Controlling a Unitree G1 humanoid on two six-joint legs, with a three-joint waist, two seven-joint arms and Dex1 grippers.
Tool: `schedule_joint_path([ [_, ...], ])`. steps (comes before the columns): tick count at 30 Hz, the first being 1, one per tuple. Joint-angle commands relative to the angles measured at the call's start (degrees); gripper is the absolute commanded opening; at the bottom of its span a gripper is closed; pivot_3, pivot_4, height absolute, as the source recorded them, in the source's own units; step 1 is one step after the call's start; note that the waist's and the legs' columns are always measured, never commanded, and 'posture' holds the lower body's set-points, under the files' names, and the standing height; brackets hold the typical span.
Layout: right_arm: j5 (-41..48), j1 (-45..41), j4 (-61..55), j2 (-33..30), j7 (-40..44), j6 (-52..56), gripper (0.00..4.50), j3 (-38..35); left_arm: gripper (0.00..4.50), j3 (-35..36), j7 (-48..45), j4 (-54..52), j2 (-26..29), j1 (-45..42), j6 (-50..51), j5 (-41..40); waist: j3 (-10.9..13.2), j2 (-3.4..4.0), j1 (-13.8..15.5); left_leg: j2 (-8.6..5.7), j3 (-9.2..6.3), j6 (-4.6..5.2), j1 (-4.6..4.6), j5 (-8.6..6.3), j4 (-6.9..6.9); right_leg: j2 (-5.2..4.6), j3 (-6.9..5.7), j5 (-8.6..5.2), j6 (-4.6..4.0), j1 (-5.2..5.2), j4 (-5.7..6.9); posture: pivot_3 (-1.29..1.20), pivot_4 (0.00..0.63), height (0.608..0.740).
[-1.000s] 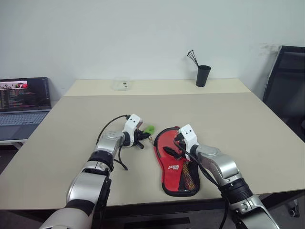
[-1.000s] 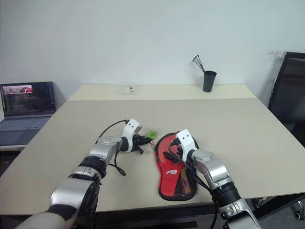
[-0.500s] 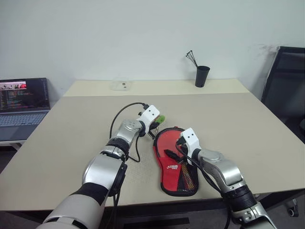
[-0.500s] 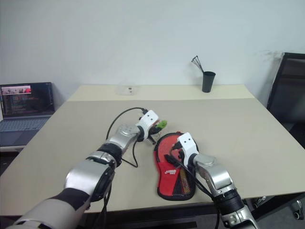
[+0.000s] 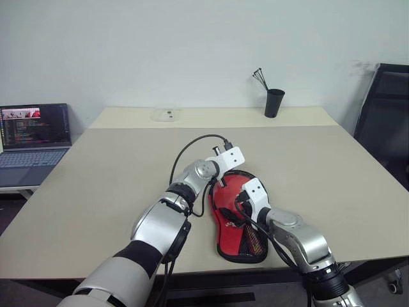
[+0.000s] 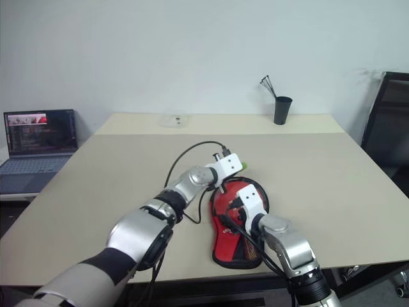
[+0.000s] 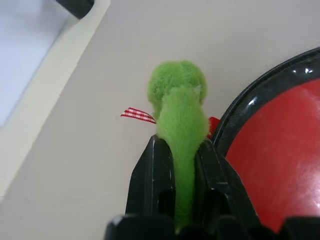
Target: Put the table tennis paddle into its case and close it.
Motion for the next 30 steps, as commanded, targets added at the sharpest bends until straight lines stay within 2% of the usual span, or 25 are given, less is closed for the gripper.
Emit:
schedule_joint_path([
  [1, -0.05, 2.81, 2.50, 0.15, -0.09, 4.46, 4.50, 2.36, 0.11, -0.62, 2.12, -2.14, -2.85, -4.53, -4.00, 1.04, 0.00, 0.00, 0.21, 0.00, 0.00, 0.00, 0.00, 0.00, 0.00, 0.00, 0.00, 0.00, 0.00, 0.00, 0.00, 0.00, 0.150, 0.740],
  [8, 0.06, 3.07, 2.06, 0.29, -0.39, 4.85, 4.50, 2.49, 0.11, 0.23, 1.93, -2.24, -7.35, -6.42, -5.23, 0.66, 0.00, 0.00, 1.15, -0.05, -0.01, 0.00, -0.04, 0.00, 0.00, -0.04, -0.04, 0.00, 0.00, 0.00, -0.06, 0.00, 0.150, 0.740],
  [19, 0.13, 2.35, 2.75, 0.78, -0.31, 4.57, 4.50, 2.65, 0.11, 0.09, -1.56, -1.94, -7.53, -4.33, -3.59, 0.73, 0.00, 0.00, 1.11, -0.07, -0.02, 0.00, -0.08, 0.00, -0.01, -0.06, -0.05, -0.01, 0.01, 0.00, -0.13, 0.00, 0.150, 0.740],
  [20, 0.12, 2.20, 2.89, 0.86, -0.29, 4.51, 4.50, 2.63, 0.83, 0.24, -1.86, -1.94, -7.36, -4.15, -3.42, 0.60, 0.00, 0.00, 1.10, -0.06, -0.02, 0.00, -0.08, 0.00, -0.01, -0.06, -0.06, -0.01, 0.01, 0.00, -0.13, 0.00, 0.150, 0.740],
  [21, 0.12, 2.09, 3.00, 0.90, -0.26, 4.46, 4.50, 2.60, 1.01, 0.39, -2.07, -1.94, -7.27, -4.04, -3.30, 0.46, -0.01, 0.00, 1.04, -0.06, -0.02, 0.00, -0.08, 0.00, -0.02, -0.06, -0.06, -0.01, 0.01, 0.00, -0.12, 0.00, 0.150, 0.740],
  [28, 0.18, 0.86, 4.05, 1.19, -0.04, 3.93, 4.50, 2.35, 3.50, 2.38, -3.82, -2.09, -6.00, -3.03, -2.54, -1.71, -0.03, 0.02, 0.10, -0.04, 0.04, 0.00, 0.01, -0.01, -0.04, -0.04, 0.02, -0.01, 0.01, 0.04, -0.09, 0.00, 0.150, 0.740],
  [30, 0.38, 0.08, 4.03, 1.33, 0.06, 4.03, 4.50, 2.10, 3.50, 3.98, -4.18, -2.38, -5.34, -2.65, -2.96, -3.30, -0.03, 0.03, -0.22, -0.02, 0.03, 0.00, 0.04, -0.01, -0.05, -0.03, 0.01, -0.01, 0.01, 0.04, -0.08, 0.00, 0.150, 0.740],
])
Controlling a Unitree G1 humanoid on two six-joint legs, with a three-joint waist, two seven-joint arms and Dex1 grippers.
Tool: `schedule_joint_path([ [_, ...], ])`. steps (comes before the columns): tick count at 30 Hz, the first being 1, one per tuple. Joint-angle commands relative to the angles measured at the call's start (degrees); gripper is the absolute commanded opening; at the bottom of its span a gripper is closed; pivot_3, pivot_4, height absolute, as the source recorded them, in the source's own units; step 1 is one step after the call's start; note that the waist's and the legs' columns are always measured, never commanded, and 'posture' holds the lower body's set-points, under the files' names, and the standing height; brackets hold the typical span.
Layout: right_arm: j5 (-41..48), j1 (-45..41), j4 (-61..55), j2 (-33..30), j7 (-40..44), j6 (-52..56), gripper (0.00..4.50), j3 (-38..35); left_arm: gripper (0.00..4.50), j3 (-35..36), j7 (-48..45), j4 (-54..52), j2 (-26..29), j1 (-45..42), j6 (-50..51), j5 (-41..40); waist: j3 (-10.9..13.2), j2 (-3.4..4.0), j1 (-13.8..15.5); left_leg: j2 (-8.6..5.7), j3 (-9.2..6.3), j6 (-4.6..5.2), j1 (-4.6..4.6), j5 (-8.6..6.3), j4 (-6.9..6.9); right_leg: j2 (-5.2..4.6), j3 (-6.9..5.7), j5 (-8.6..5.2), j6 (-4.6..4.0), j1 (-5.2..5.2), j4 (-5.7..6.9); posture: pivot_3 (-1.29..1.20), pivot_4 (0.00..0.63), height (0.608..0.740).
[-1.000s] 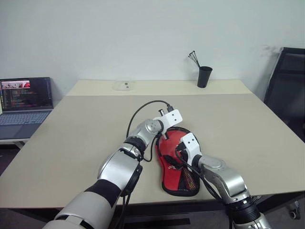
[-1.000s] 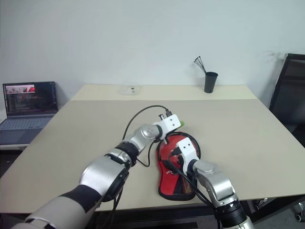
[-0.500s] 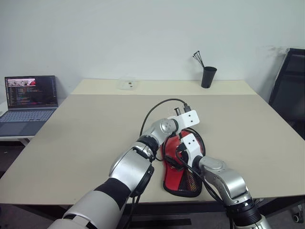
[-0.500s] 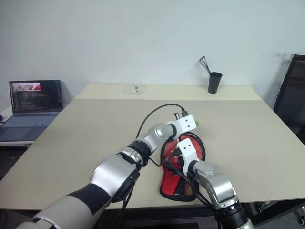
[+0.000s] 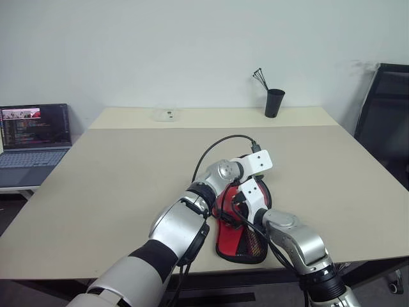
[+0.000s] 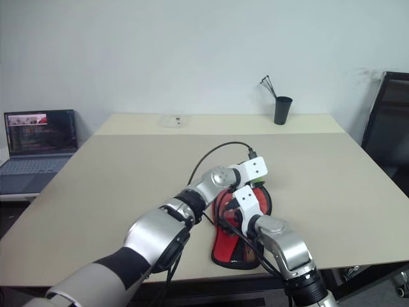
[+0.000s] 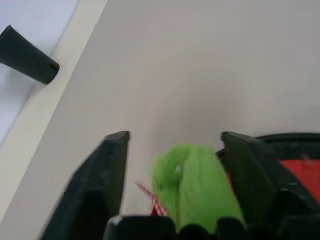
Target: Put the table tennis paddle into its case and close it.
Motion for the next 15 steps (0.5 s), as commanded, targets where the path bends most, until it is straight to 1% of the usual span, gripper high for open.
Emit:
schedule_joint_path([
  [1, 0.39, 0.86, 3.56, -0.05, 0.57, 3.36, 4.50, 0.82, 3.50, 3.56, -0.81, -2.91, 1.41, -0.03, -1.60, -3.71, 0.00, 0.00, -0.33, 0.00, 0.00, 0.00, 0.00, 0.00, 0.00, 0.00, 0.00, 0.00, 0.00, 0.00, 0.00, 0.00, 0.150, 0.740],
  [4, 1.19, 0.52, 1.23, -0.84, 1.30, 4.87, 4.50, 0.07, 3.50, 6.26, -1.43, -3.57, 3.19, -0.08, -2.56, -6.26, 0.00, 0.00, -0.49, 0.00, 0.01, 0.00, 0.00, 0.00, 0.01, 0.00, 0.01, 0.00, 0.00, 0.00, 0.01, 0.00, 0.150, 0.740],
  [9, 4.48, 1.05, -7.00, -4.07, 3.78, 9.65, 4.50, -1.49, 3.50, 10.80, -4.65, -5.15, 7.34, 0.20, -4.15, -10.99, 0.01, 0.01, -0.51, 0.00, 0.00, 0.00, -0.03, 0.00, 0.00, 0.00, 0.01, 0.00, 0.00, -0.02, 0.00, 0.00, 0.150, 0.740],
  [12, 8.83, 1.60, -14.39, -7.74, 6.71, 14.19, 4.50, -3.88, 3.50, 14.39, -8.81, -6.82, 11.28, 1.87, -4.11, -15.14, 0.02, 0.02, -0.51, 0.01, -0.01, -0.01, -0.04, 0.00, 0.00, 0.00, -0.01, 0.00, 0.00, -0.04, 0.01, 0.00, 0.150, 0.740],
  [15, 12.84, 1.23, -19.02, -10.96, 8.80, 17.82, 4.50, -7.10, 3.50, 17.40, -14.43, -9.41, 15.34, 5.14, -3.54, -19.36, 0.03, 0.05, -0.75, 0.02, 0.01, -0.01, -0.05, 0.00, 0.00, 0.00, 0.00, 0.00, 0.00, -0.08, 0.01, 0.00, 0.150, 0.740],
])
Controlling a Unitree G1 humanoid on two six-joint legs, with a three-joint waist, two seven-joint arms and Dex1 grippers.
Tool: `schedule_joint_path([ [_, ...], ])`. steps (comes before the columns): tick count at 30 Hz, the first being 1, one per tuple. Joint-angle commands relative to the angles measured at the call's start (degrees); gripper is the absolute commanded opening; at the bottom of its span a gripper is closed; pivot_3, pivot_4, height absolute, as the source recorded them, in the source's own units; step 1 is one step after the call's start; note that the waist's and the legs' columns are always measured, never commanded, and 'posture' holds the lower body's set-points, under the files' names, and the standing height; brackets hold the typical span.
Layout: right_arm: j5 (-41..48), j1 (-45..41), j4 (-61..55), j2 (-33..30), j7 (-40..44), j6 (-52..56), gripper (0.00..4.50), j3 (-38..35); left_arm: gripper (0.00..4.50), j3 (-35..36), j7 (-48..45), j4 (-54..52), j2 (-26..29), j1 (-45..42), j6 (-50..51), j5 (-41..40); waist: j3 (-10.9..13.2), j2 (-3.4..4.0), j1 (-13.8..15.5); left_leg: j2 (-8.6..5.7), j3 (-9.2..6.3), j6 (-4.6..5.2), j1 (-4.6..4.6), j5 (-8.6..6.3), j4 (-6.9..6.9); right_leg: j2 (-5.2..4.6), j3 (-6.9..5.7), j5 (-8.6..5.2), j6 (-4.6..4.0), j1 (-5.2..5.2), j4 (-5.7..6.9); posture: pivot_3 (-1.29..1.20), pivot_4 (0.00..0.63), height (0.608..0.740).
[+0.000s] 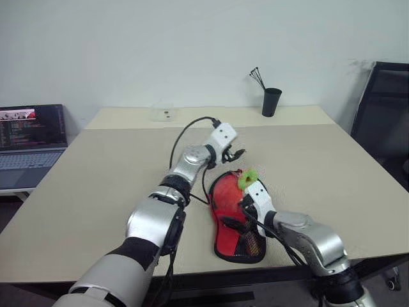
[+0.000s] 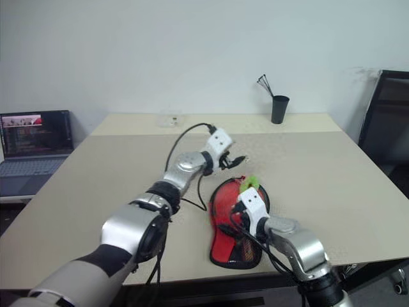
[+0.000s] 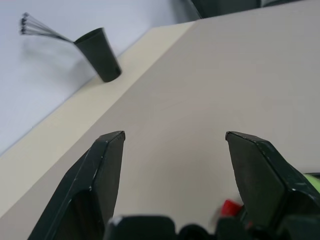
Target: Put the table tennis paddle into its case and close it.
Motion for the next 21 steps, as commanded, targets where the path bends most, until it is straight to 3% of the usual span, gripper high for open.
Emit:
schedule_joint_path([
  [1, 5.03, -0.75, -6.07, -2.41, 2.29, 3.74, 4.50, -4.57, 3.50, 3.28, -6.26, -4.77, 3.70, 2.91, -0.26, -5.10, 0.00, 0.01, -0.10, 0.02, 0.00, 0.00, 0.00, 0.00, -0.01, 0.01, 0.00, 0.00, 0.00, -0.01, 0.00, 0.00, 0.150, 0.740],
  [7, 9.75, -2.87, -7.26, -5.85, 4.46, 5.14, 4.50, -8.67, 3.50, 6.25, -22.52, -17.95, 7.69, 12.95, 6.05, -14.91, 0.01, 0.01, 0.05, 0.04, -0.02, 0.00, -0.05, 0.00, 0.01, 0.03, -0.02, 0.00, -0.01, -0.02, 0.00, 0.00, 0.150, 0.740],
  [10, 9.93, -4.77, -4.77, -9.42, 6.00, 3.07, 4.50, -10.27, 3.50, 5.30, -28.74, -35.88, 9.16, 23.94, 16.23, -21.09, 0.02, 0.03, -0.14, 0.04, -0.01, -0.01, -0.07, 0.00, 0.01, 0.02, 0.01, 0.00, -0.01, -0.02, -0.04, 0.00, 0.150, 0.740],
  [14, 7.74, -8.23, -0.23, -12.09, 5.76, -1.88, 4.50, -9.93, 3.50, 2.23, -30.64, -53.49, 10.89, 34.82, 26.31, -24.68, 0.03, 0.05, -0.01, 0.08, 0.03, -0.02, -0.02, -0.01, 0.01, 0.03, 0.10, 0.00, -0.02, -0.03, 0.00, 0.00, 0.150, 0.740],
  [21, -1.54, -13.38, 10.90, -10.81, 4.26, -15.42, 4.50, -2.65, 3.50, -1.78, -31.18, -62.10, 12.69, 41.43, 30.77, -25.54, 0.03, 0.04, 0.13, 0.06, 0.01, -0.01, 0.12, -0.01, 0.03, 0.06, 0.10, 0.00, -0.01, 0.05, 0.10, 0.00, 0.150, 0.740],
])
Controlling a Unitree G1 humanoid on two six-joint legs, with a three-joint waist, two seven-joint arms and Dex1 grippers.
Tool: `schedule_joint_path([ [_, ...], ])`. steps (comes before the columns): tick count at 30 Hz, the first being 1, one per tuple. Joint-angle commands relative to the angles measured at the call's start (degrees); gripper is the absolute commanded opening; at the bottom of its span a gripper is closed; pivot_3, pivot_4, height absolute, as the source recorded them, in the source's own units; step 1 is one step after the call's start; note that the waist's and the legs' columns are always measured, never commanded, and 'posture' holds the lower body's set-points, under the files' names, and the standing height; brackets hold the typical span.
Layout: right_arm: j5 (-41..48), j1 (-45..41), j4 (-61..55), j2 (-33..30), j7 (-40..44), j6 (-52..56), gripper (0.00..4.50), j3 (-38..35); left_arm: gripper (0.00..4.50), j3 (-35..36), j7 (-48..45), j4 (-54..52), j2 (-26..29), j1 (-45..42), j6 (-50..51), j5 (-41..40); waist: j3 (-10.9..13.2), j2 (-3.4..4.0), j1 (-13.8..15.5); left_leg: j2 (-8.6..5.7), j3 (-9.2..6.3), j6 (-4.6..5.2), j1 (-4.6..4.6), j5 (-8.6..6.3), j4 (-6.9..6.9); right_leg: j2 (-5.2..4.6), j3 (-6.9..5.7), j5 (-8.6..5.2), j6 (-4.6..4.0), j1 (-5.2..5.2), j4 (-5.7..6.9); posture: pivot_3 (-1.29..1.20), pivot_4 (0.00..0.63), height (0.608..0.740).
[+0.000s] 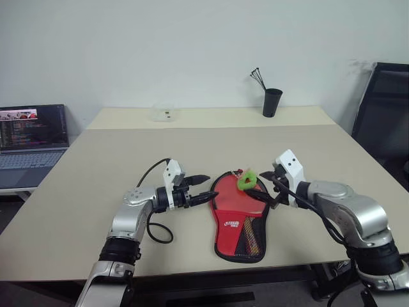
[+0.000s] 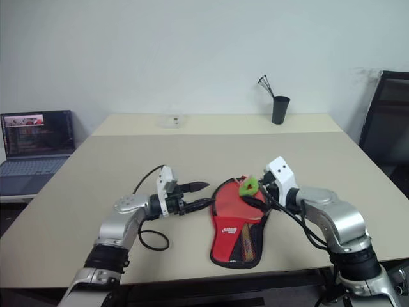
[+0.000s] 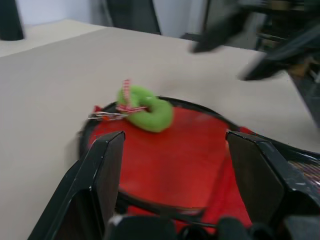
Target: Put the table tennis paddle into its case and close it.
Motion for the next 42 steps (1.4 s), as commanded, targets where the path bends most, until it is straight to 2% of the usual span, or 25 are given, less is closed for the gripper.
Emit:
schedule_joint_path([
  [1, -3.31, -1.47, 3.32, 1.98, -0.45, -6.03, 4.50, 2.84, 3.50, -0.91, 0.01, -3.71, 0.64, 0.41, 0.94, -1.43, 0.00, 0.00, 0.00, 0.00, 0.00, 0.00, -0.02, 0.00, 0.00, 0.00, 0.00, 0.00, 0.00, -0.02, 0.00, 0.00, 0.150, 0.740],
  [10, -13.32, -4.32, 19.41, 9.60, -4.47, -19.79, 4.50, 8.46, 3.50, -0.36, 1.00, -5.04, 2.53, 1.38, 1.09, -2.20, 0.00, 0.01, -0.07, 0.03, 0.02, 0.00, -0.09, 0.00, -0.01, 0.01, 0.01, 0.00, 0.00, -0.08, -0.02, 0.00, 0.150, 0.740],
  [18, -20.60, -7.82, 35.33, 11.29, -7.71, -29.99, 4.50, 8.70, 3.50, -0.92, 1.73, -6.28, 3.43, 1.94, 1.14, -2.58, 0.01, 0.01, -0.05, 0.03, 0.02, 0.00, -0.10, 0.00, -0.02, 0.00, 0.02, 0.00, -0.01, -0.09, -0.04, 0.00, 0.150, 0.740],
  [22, -21.70, -9.19, 39.00, 11.58, -7.90, -32.30, 3.58, 7.69, 3.54, -3.30, 0.59, -4.28, 2.76, 0.08, -0.96, -0.90, 0.01, 0.01, -0.05, 0.03, 0.03, 0.00, -0.06, 0.00, -0.02, 0.00, 0.03, 0.01, -0.01, -0.06, -0.02, 0.00, 0.150, 0.740],
  [27, -21.86, -10.45, 40.24, 12.14, -6.93, -32.85, 1.92, 6.81, 3.54, -7.21, -1.13, 2.42, 0.56, -5.15, -5.76, 1.73, 0.01, 0.01, -0.01, 0.01, 0.03, 0.00, -0.08, 0.00, 0.00, 0.00, 0.03, 0.01, -0.02, -0.06, -0.01, 0.00, 0.150, 0.740],
  [32, -21.27, -11.40, 40.25, 12.93, -5.82, -32.01, 0.16, 6.03, 3.54, -9.60, -2.10, 15.85, -3.52, -13.23, -13.32, 4.97, 0.01, 0.01, -0.04, 0.01, 0.04, 0.00, -0.10, 0.00, -0.01, 0.01, 0.03, 0.01, -0.01, -0.07, -0.03, 0.00, 0.150, 0.740],
  [33, -21.22, -11.57, 40.27, 13.02, -5.63, -31.83, 0.04, 5.91, 3.54, -9.89, -2.33, 18.37, -4.15, -14.32, -14.87, 5.63, 0.01, 0.01, -0.15, 0.01, 0.05, 0.00, -0.10, 0.00, -0.01, 0.01, 0.04, 0.01, -0.01, -0.08, -0.02, 0.00, 0.150, 0.740],
  [38, -20.62, -12.48, 39.97, 13.46, -4.91, -30.29, 0.04, 4.66, 3.54, -10.05, -2.85, 28.99, -6.83, -16.88, -19.97, 7.75, 0.01, 0.02, -0.25, 0.03, 0.08, 0.01, -0.10, -0.01, -0.03, 0.04, 0.08, 0.01, -0.01, -0.12, -0.03, 0.00, 0.150, 0.740],
  [42, -20.20, -13.50, 39.77, 13.05, -4.14, -28.88, 0.04, 3.41, 3.54, -10.23, -3.97, 32.83, -7.72, -16.39, -21.95, 9.00, 0.02, 0.03, -0.15, 0.03, 0.08, 0.01, -0.15, -0.01, -0.02, 0.05, 0.07, 0.01, -0.01, -0.16, -0.03, 0.00, 0.150, 0.740],
])
